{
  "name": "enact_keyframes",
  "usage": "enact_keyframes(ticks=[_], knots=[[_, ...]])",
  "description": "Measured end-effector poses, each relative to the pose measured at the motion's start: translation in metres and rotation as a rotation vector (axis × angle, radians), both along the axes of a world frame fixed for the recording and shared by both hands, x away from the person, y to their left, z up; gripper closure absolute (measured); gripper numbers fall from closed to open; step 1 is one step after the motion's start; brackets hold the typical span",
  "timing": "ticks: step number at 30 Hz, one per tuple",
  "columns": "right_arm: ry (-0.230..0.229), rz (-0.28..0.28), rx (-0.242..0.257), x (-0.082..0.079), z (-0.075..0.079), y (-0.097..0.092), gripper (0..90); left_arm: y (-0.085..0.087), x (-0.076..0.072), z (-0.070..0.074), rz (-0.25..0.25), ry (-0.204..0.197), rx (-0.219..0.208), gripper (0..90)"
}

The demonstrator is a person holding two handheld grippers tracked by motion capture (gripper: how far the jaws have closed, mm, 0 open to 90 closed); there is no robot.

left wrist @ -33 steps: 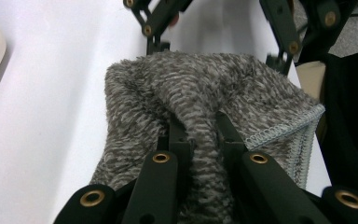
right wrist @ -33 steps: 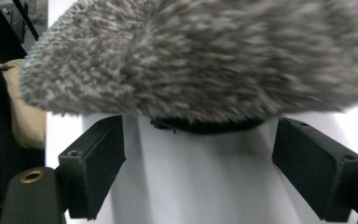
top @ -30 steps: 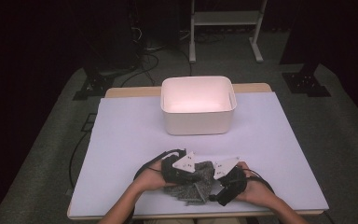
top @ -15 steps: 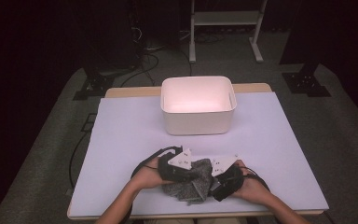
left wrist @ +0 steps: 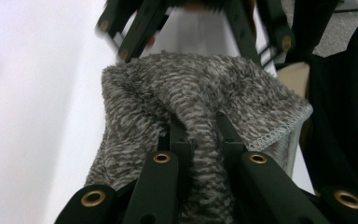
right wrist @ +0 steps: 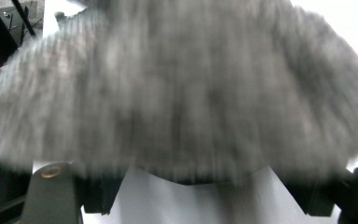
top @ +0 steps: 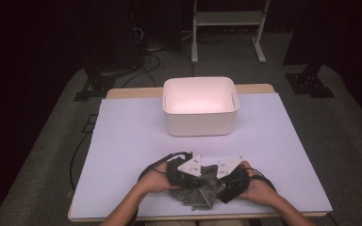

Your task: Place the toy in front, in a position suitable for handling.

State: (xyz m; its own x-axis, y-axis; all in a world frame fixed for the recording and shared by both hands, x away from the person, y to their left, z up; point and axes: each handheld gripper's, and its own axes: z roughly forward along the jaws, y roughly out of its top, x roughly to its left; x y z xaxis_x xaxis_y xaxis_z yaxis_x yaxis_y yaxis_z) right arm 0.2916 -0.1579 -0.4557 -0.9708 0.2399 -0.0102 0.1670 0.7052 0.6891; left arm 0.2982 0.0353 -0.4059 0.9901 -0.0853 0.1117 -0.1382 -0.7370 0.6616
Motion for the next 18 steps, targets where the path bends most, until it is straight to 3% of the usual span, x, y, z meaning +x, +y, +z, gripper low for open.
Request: enact_keyframes(ticks=[4,7,12,15,18], knots=[[0.010,0.002,0.003,0.001,0.000,-0.004,23.0,-0.009,0.002,0.001,-0.018,-0.010,0.025,81.5],[0.008,0.007,-0.001,0.001,0.000,-0.005,23.0,0.000,0.001,0.004,-0.002,-0.013,0.023,81.5],[0.013,0.013,-0.007,0.001,0.001,-0.008,23.0,0.035,0.002,0.008,0.059,-0.008,0.011,81.5],[0.019,0.013,-0.017,0.001,0.002,-0.009,23.0,0.063,0.003,0.007,0.105,-0.002,0.035,81.5],[0.018,0.017,-0.018,0.002,0.002,-0.011,23.0,0.075,0.003,0.006,0.131,0.001,0.049,81.5]])
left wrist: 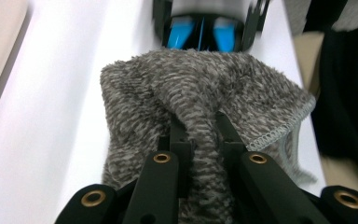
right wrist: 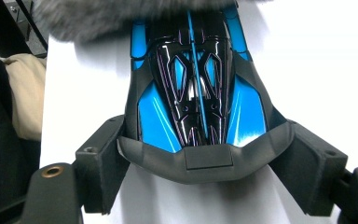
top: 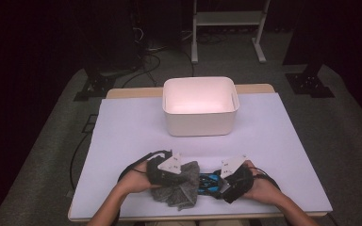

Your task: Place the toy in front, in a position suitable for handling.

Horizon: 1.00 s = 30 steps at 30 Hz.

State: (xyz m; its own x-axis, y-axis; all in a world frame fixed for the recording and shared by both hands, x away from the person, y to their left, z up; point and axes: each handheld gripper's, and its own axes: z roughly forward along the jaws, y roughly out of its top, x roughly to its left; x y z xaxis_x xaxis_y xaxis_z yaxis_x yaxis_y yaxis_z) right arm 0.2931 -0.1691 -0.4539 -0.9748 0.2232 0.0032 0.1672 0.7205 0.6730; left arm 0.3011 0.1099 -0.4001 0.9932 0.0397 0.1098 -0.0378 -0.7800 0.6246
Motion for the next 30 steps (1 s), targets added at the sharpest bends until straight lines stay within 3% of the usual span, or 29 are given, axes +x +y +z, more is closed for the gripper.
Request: enact_keyframes(ticks=[1,4,8,10,11,12,14,15,17,18,21,23,30], knots=[[0.005,-0.003,0.000,0.000,0.000,-0.001,23.0,0.009,0.001,-0.002,0.017,0.004,0.015,81.5],[0.003,0.000,-0.003,0.000,0.000,-0.001,23.0,0.013,0.001,-0.006,0.028,0.009,0.023,81.5],[0.002,0.000,-0.003,0.000,0.000,-0.002,22.9,0.008,0.001,-0.009,0.012,0.033,-0.042,81.5],[0.001,0.001,-0.002,0.000,0.000,-0.001,22.9,-0.003,0.000,-0.009,-0.012,0.031,-0.051,81.5],[0.005,-0.003,-0.001,-0.001,0.000,-0.001,22.9,-0.017,0.000,-0.008,-0.042,0.025,-0.042,81.5],[0.005,-0.003,-0.001,-0.001,0.000,-0.001,22.9,-0.017,0.000,-0.008,-0.042,0.025,-0.042,81.5],[0.004,-0.001,0.001,0.000,0.000,-0.001,22.9,-0.041,0.001,-0.005,-0.083,0.018,-0.050,81.5],[0.004,-0.001,0.001,0.000,0.000,-0.001,22.9,-0.041,0.001,-0.005,-0.083,0.018,-0.050,81.5],[0.004,0.001,0.004,0.000,0.000,-0.001,22.9,-0.066,0.001,-0.004,-0.124,0.011,-0.048,81.5],[0.004,0.001,0.004,0.000,0.000,-0.001,22.9,-0.066,0.001,-0.004,-0.124,0.011,-0.048,81.5],[0.005,0.004,0.008,0.001,-0.001,-0.001,22.9,-0.087,0.003,-0.005,-0.154,0.017,-0.058,81.5],[0.006,0.001,0.013,0.001,-0.001,-0.002,22.9,-0.099,0.003,-0.006,-0.173,0.017,-0.031,81.4],[0.026,-0.007,0.021,0.001,-0.002,-0.002,22.9,-0.106,0.005,-0.007,-0.173,0.031,-0.039,81.4]])
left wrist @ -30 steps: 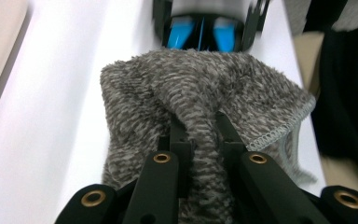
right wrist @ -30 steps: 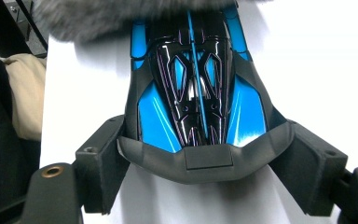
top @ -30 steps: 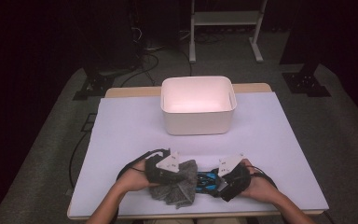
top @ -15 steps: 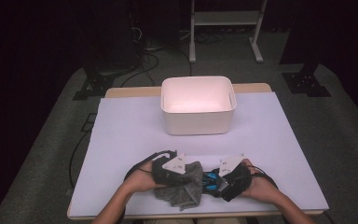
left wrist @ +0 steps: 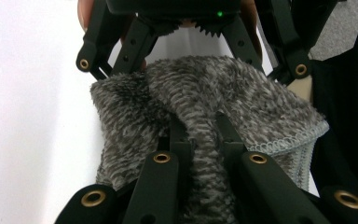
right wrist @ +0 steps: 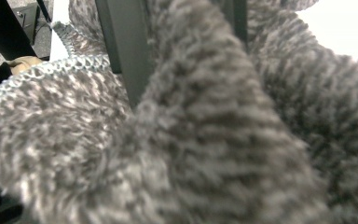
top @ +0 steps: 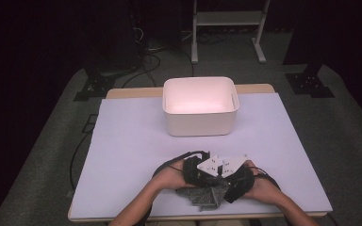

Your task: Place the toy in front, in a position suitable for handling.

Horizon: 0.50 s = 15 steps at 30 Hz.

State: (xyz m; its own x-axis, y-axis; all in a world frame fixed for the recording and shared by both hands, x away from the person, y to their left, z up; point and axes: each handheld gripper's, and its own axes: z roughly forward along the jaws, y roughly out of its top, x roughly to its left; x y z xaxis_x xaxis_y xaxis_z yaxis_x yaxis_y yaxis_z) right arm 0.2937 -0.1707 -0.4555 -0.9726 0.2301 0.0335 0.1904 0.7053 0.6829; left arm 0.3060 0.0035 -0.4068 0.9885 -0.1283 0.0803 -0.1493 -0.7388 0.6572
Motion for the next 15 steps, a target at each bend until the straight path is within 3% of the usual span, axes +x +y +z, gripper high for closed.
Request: enact_keyframes(ticks=[5,7,15], knots=[[0.002,0.000,-0.001,0.000,0.000,0.000,23.0,0.004,0.001,0.001,-0.006,0.000,0.017,81.7],[-0.007,0.004,-0.003,0.000,0.000,0.000,23.0,0.014,0.001,0.004,-0.006,-0.021,0.039,81.7],[-0.011,0.007,-0.007,0.000,0.000,-0.001,23.0,0.070,0.001,0.004,0.116,-0.017,0.050,81.6]])
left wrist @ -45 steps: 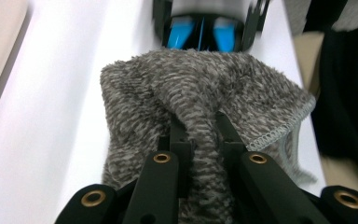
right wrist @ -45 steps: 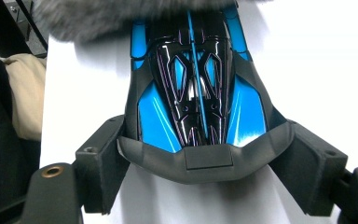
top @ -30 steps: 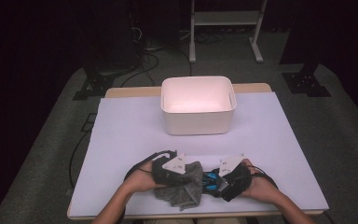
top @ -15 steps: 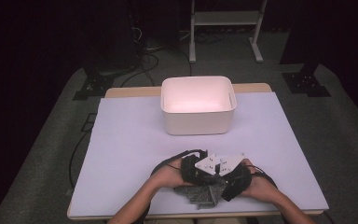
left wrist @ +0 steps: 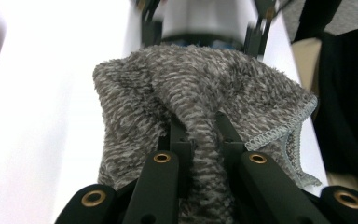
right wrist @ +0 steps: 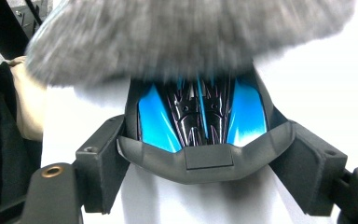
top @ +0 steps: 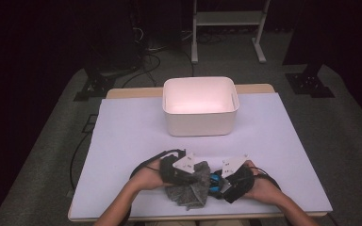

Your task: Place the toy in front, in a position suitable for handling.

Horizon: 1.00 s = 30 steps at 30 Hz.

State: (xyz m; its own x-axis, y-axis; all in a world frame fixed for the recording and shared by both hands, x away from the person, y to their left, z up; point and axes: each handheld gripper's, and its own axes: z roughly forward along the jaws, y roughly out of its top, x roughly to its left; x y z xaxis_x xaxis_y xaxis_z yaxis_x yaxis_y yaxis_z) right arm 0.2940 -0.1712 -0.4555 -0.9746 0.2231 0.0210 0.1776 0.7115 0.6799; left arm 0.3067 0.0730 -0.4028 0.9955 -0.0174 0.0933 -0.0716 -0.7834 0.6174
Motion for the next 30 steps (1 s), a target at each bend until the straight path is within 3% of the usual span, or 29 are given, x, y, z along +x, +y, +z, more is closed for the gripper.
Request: enact_keyframes(ticks=[2,3,4,8,12,18,21,25,30], knots=[[0.000,0.000,0.000,0.000,0.000,0.000,23.0,0.021,-0.001,-0.003,0.035,0.000,0.026,81.6],[0.000,0.000,-0.001,0.000,0.000,0.000,23.0,0.021,-0.001,-0.003,0.035,0.000,0.026,81.6],[0.001,-0.001,0.000,0.000,0.000,0.000,23.0,0.035,-0.002,-0.007,0.063,0.009,0.040,81.6],[0.005,0.002,0.002,0.001,0.000,0.000,23.0,0.054,-0.002,-0.011,0.104,0.027,0.028,81.6],[0.008,0.000,0.001,0.001,0.000,0.000,23.0,0.053,0.001,-0.012,0.113,0.036,-0.005,81.6],[0.011,-0.001,0.006,0.001,-0.001,0.000,23.1,0.011,0.008,-0.008,0.050,0.010,-0.029,81.5],[0.009,0.003,0.008,0.001,-0.001,-0.001,23.1,0.004,0.008,-0.007,0.033,-0.005,-0.013,81.5],[0.011,0.005,0.014,0.002,-0.002,-0.001,23.1,0.018,0.003,-0.008,0.048,-0.009,-0.001,81.6],[0.013,0.007,0.014,0.002,-0.002,0.000,23.1,0.050,-0.004,-0.015,0.094,0.025,-0.010,81.6]])
